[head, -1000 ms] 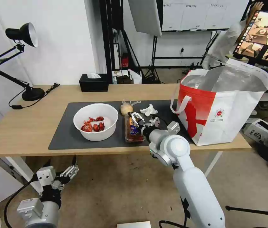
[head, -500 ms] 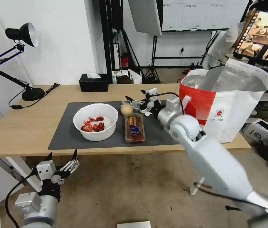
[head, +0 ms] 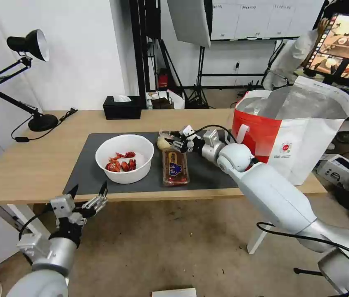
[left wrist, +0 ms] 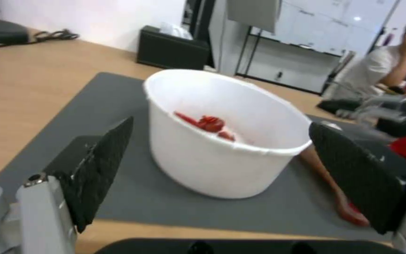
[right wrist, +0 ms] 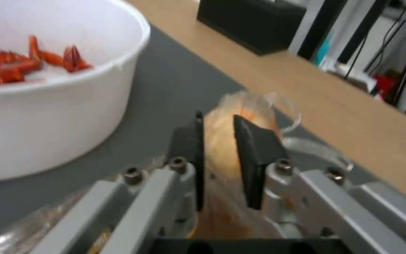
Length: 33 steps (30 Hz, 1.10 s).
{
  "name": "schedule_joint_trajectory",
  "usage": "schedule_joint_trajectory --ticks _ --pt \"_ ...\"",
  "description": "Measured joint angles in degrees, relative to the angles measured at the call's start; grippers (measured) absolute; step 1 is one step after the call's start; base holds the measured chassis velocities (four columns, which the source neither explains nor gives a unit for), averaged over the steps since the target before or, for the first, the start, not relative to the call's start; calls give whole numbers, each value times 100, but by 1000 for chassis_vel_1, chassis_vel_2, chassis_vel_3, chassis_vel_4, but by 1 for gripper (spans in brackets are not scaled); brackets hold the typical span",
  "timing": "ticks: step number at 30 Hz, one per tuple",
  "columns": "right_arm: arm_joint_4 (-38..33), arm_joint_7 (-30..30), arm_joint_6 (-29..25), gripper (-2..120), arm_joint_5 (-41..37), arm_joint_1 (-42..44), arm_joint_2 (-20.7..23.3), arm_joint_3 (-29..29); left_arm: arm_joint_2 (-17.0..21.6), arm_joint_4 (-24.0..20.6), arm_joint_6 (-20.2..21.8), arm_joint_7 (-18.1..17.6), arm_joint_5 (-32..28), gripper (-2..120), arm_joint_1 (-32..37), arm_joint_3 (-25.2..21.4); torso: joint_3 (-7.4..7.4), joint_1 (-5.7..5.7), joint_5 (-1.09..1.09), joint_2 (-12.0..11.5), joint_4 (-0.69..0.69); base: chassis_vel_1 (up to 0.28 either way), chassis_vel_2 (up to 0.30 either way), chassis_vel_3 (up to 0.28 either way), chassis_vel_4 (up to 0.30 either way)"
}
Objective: Pick up the trash from the table and place it into the takeout bag.
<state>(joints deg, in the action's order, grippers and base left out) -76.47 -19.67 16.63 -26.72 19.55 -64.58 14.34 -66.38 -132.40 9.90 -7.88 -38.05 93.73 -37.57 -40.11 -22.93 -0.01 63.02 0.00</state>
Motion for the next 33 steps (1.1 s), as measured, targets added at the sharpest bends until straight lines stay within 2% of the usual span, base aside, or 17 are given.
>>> schedule_joint_trajectory --ticks 3,5,7,8,11,12,15,16,18,19,21,24,33 --pt "111 -25 72 4 -103 38 -33 21 363 38 5 -2 -395 100 -115 112 0 0 0 0 0 0 0 0 0" --pt "138 -24 99 0 -130 57 -41 23 488 50 8 14 -551 100 -152 152 0 1 0 0 0 0 0 0 0" --pt "181 -5 186 0 -154 99 -62 30 748 98 14 73 -859 100 -237 252 0 1 0 0 0 0 0 0 0" --pt "181 -5 186 0 -154 99 -62 30 748 98 14 73 -859 100 -237 252 0 1 0 0 0 0 0 0 0" --pt "272 18 252 0 -162 67 -114 94 1072 110 240 199 -1666 100 -348 310 1 1 0 0 0 0 0 0 0" --pt "272 18 252 0 -162 67 -114 94 1072 110 240 199 -1666 100 -348 310 1 1 0 0 0 0 0 0 0" --pt "303 20 277 0 -165 41 -140 130 1339 95 1075 122 -3234 100 -717 320 1 1 0 1 2 0 0 0 0" --pt "303 20 277 0 -165 41 -140 130 1339 95 1075 122 -3234 100 -717 320 1 1 0 1 2 0 0 0 0" --pt "309 20 301 0 -165 41 -146 140 1470 186 1513 -7 -4107 100 -1024 349 1 1 0 0 0 0 0 0 0" --pt "309 20 301 0 -165 41 -146 140 1470 186 1513 -7 -4107 100 -1024 349 1 1 0 0 0 0 0 0 0" --pt "310 20 334 0 -162 30 -146 168 1573 359 1887 -105 -4818 100 -1355 413 1 0 0 0 0 0 0 0 0" --pt "312 20 350 0 -160 -27 -138 216 1621 539 2051 -161 -5162 100 -1642 552 1 1 0 1 0 0 0 0 0" --pt "280 12 384 0 -162 -147 -132 395 1485 1029 2086 -581 -5362 100 -2529 1154 0 0 0 0 1 0 0 0 0"
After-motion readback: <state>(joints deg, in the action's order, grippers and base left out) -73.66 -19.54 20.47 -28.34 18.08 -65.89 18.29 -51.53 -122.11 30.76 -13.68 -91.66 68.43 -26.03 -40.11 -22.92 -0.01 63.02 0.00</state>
